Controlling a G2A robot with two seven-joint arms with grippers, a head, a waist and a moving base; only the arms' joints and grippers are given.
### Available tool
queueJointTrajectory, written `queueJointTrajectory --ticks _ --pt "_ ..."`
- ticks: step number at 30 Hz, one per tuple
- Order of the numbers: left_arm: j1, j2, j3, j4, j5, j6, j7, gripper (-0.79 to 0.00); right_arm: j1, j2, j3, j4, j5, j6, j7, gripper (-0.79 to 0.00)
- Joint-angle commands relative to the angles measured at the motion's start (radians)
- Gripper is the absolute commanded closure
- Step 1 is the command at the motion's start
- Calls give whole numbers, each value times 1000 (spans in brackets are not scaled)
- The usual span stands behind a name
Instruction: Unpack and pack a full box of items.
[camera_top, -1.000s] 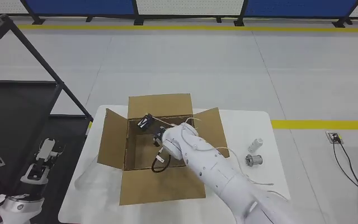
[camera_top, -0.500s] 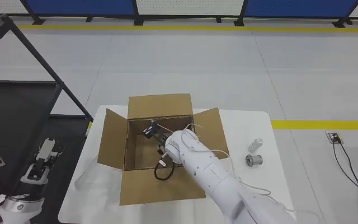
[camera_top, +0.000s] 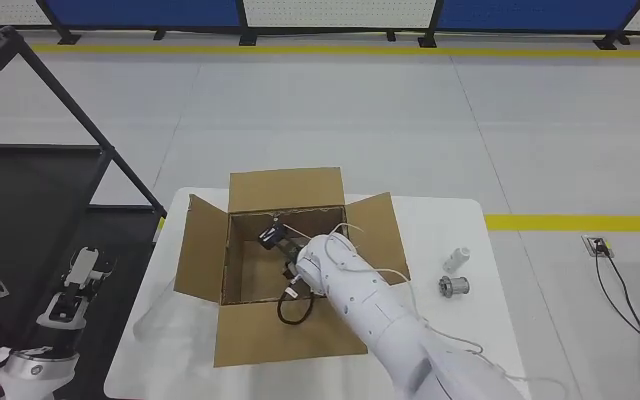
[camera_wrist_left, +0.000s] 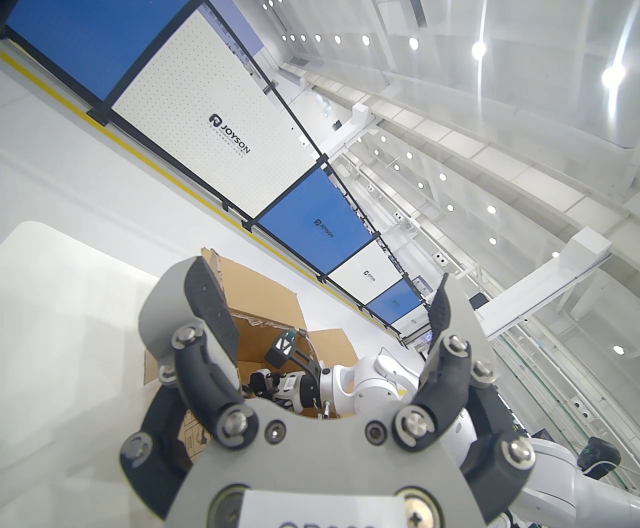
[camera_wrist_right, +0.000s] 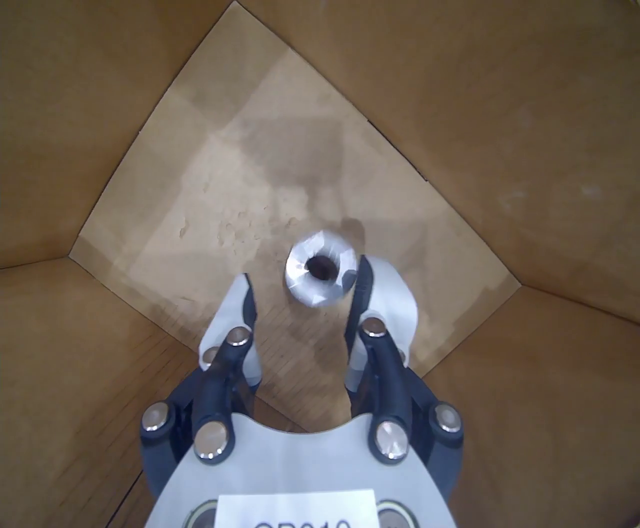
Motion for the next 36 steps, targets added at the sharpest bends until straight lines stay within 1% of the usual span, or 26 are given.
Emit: queueJointTrajectory --ticks 1,3,7,10,12,15,18,23,27,30,33,36 --pt "0 0 0 0 0 0 0 -785 1 -2 2 3 -1 0 -3 -640" --pt "0 0 0 0 0 0 0 -785 4 -4 3 5 -4 6 -4 -665" --pt "0 0 0 0 0 0 0 -785 7 -6 8 0 -7 20 -32 -674" --pt "0 0 0 0 0 0 0 -785 7 -9 9 -6 -15 34 -37 -730" --pt "0 0 0 0 0 0 0 -785 7 -10 10 -14 -20 43 -52 -730" --pt "0 0 0 0 0 0 0 -785 8 -8 15 -26 -26 46 -85 -745" --pt "0 0 0 0 0 0 0 -785 9 -3 21 -38 -33 53 -126 -785" --pt "0 0 0 0 0 0 0 -785 -8 13 27 -80 -62 65 -205 -785" --pt "0 0 0 0 0 0 0 -785 -43 37 33 -151 -103 87 -289 -785" --pt "0 0 0 0 0 0 0 -785 -83 66 46 -229 -138 106 -334 -785" --pt "0 0 0 0 0 0 0 -785 -133 104 69 -339 -184 134 -351 -785" --pt "0 0 0 0 0 0 0 -785 -201 153 107 -495 -251 176 -345 -785"
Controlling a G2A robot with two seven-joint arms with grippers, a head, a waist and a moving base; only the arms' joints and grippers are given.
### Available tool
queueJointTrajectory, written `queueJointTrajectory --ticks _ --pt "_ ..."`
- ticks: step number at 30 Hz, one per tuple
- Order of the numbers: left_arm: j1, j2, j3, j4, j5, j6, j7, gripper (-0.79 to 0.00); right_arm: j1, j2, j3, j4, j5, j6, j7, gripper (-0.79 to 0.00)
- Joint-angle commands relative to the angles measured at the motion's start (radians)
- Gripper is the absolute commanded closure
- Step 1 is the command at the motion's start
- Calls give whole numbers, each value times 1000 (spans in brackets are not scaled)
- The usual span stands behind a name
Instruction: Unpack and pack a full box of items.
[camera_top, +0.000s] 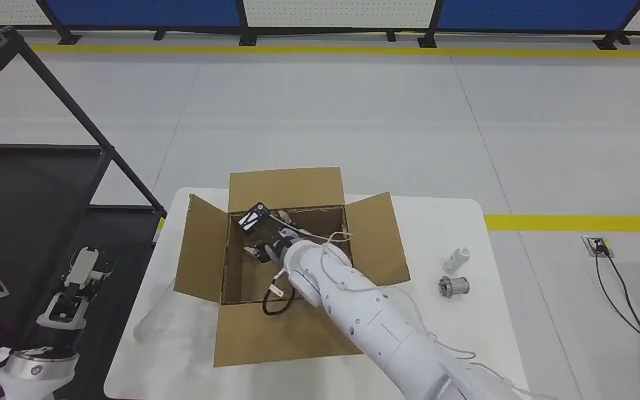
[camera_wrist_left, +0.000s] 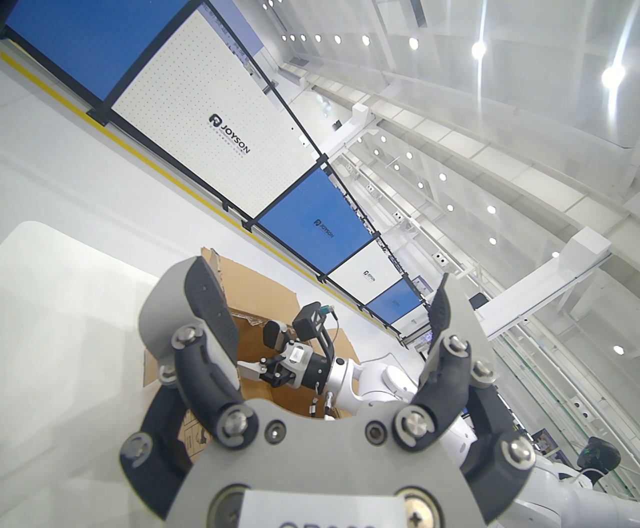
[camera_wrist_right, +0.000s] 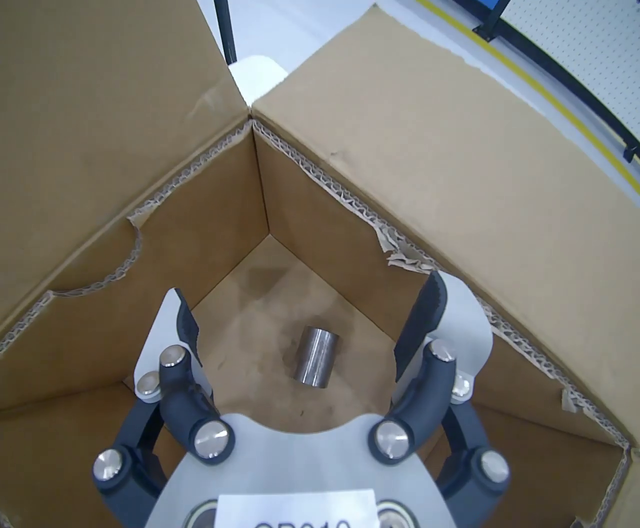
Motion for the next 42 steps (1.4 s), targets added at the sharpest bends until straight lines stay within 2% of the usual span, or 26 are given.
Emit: queueJointTrajectory --ticks 1,4,8,26,30,35,42 --pt "0 0 0 0 0 0 0 -785 -58 38 33 -133 -55 28 12 -785" --pt "0 0 0 0 0 0 0 -785 -164 96 98 -346 -153 58 55 -785" --pt "0 0 0 0 0 0 0 -785 -337 168 205 -646 -283 11 76 -785" --pt "0 0 0 0 0 0 0 -785 -350 173 213 -666 -294 5 79 -785" --pt "0 0 0 0 0 0 0 -785 -393 185 267 -743 -304 18 28 -785" --pt "0 0 0 0 0 0 0 -785 -570 227 387 -994 -446 71 18 -785" --pt "0 0 0 0 0 0 0 -785 -986 288 637 -1440 -634 120 36 -785"
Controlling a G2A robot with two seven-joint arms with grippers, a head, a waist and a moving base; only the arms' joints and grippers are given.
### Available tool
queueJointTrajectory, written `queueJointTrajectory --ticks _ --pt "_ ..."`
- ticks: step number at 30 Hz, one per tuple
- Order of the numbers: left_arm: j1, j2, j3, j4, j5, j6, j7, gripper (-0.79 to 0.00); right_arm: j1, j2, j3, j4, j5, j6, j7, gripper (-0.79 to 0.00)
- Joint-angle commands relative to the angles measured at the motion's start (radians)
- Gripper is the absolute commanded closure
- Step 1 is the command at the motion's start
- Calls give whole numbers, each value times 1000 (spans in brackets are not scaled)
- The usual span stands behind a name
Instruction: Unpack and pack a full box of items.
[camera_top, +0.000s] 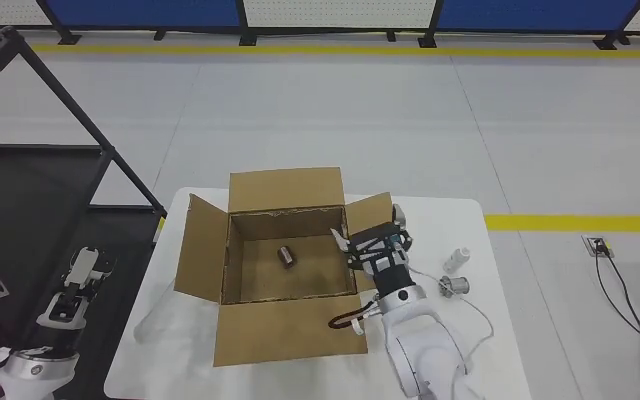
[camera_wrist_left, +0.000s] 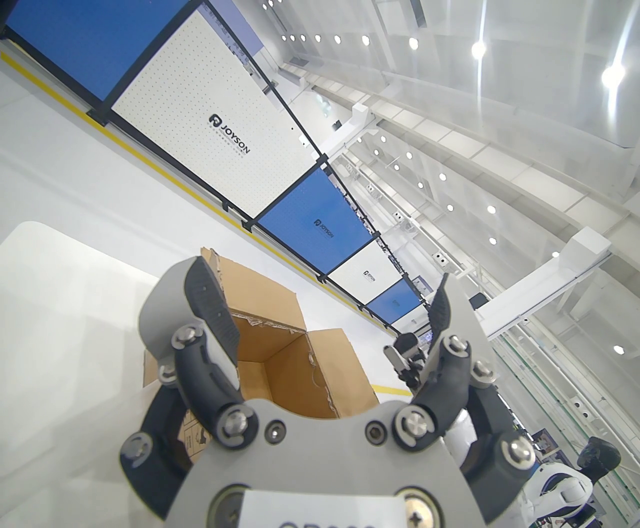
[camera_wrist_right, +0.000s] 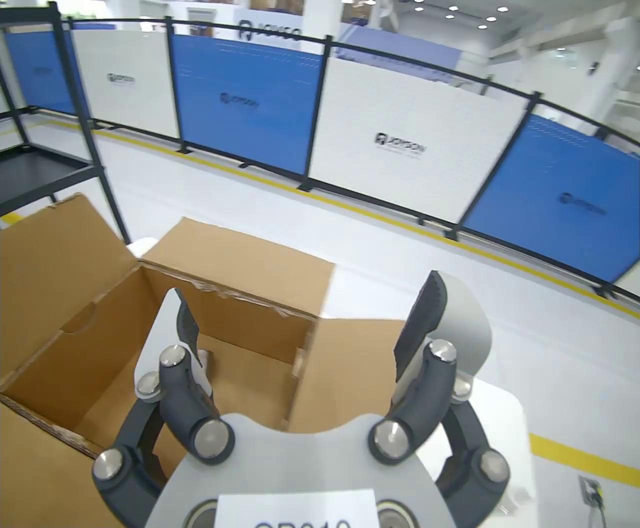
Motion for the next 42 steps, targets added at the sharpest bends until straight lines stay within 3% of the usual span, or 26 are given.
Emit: queueJointTrajectory --ticks 1,6,10,18,27,42 --pt "0 0 0 0 0 0 0 -785 -144 11 82 -124 -12 17 -7 -785" --pt "0 0 0 0 0 0 0 -785 -377 30 259 -240 71 -11 -29 -785" --pt "0 0 0 0 0 0 0 -785 -420 39 397 -172 191 -63 10 -785" --pt "0 0 0 0 0 0 0 -785 -264 58 533 146 379 -189 107 -785" --pt "0 0 0 0 0 0 0 -785 -56 81 549 466 435 -304 129 -785" --pt "0 0 0 0 0 0 0 -785 69 105 526 651 402 -306 91 -785"
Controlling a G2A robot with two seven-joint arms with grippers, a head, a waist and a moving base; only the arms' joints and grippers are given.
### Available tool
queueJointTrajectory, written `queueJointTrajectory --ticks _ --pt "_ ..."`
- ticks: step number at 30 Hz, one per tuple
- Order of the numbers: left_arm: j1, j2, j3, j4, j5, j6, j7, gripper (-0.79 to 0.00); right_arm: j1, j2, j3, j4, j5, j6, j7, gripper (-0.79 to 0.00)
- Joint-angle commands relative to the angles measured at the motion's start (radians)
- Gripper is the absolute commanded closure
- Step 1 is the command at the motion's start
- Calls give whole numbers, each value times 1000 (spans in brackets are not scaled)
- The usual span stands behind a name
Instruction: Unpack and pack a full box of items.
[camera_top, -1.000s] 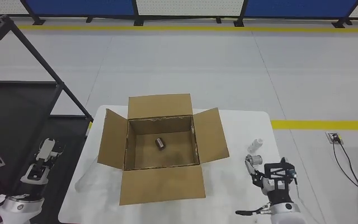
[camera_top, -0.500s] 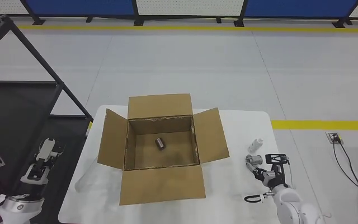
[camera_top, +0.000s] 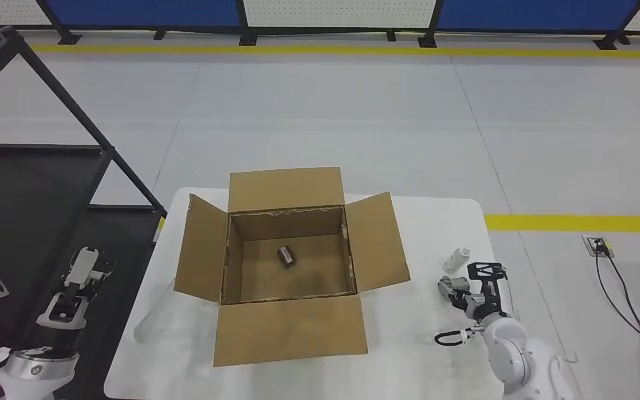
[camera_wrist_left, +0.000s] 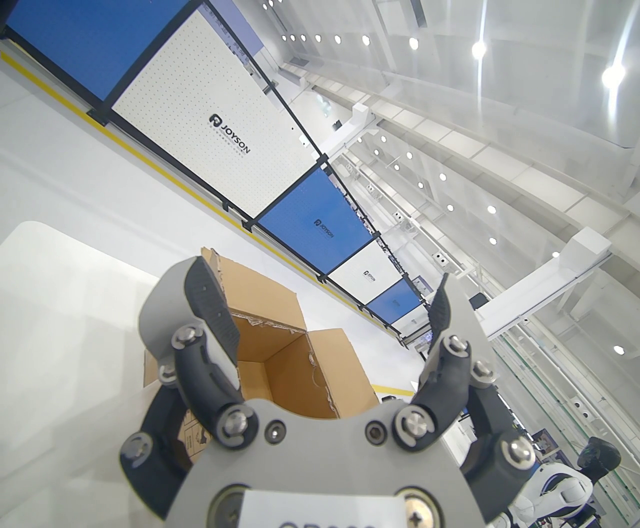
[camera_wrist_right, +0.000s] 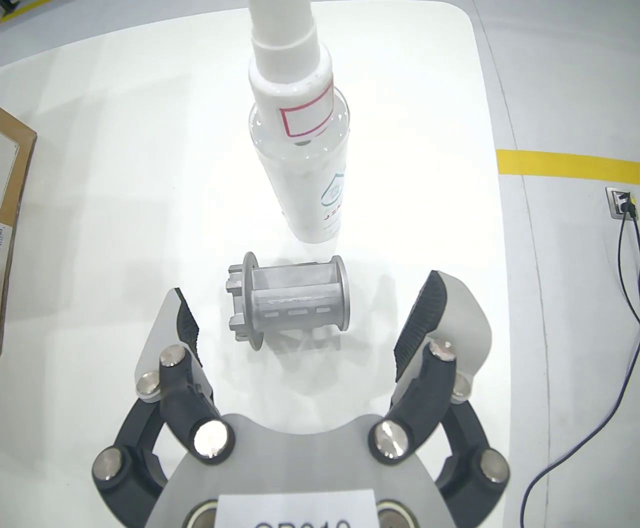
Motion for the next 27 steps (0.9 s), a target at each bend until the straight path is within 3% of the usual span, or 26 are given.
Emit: queueJointTrajectory --ticks 1,3,4,6,7,10,12,13,14,21,27 --pt "0 0 0 0 0 0 0 -785 9 2 -6 17 0 2 -8 -785" --pt "0 0 0 0 0 0 0 -785 16 4 -12 30 0 7 -6 -785" --pt "0 0 0 0 0 0 0 -785 19 5 -15 35 1 7 -4 -739" --pt "0 0 0 0 0 0 0 -785 24 7 -19 45 7 6 -4 -554" --pt "0 0 0 0 0 0 0 -785 25 8 -21 49 9 5 -4 -385" --pt "0 0 0 0 0 0 0 -785 29 12 -23 59 16 3 -10 -262" --pt "0 0 0 0 0 0 0 -785 28 14 -24 59 20 3 -15 -142" --pt "0 0 0 0 0 0 0 -785 25 15 -24 57 23 2 -17 -28" --pt "0 0 0 0 0 0 0 -785 22 16 -23 52 27 3 -20 0" --pt "0 0 0 0 0 0 0 -785 -49 23 0 -52 80 11 -77 0" --pt "0 0 0 0 0 0 0 -785 -169 22 38 -293 169 75 -174 0"
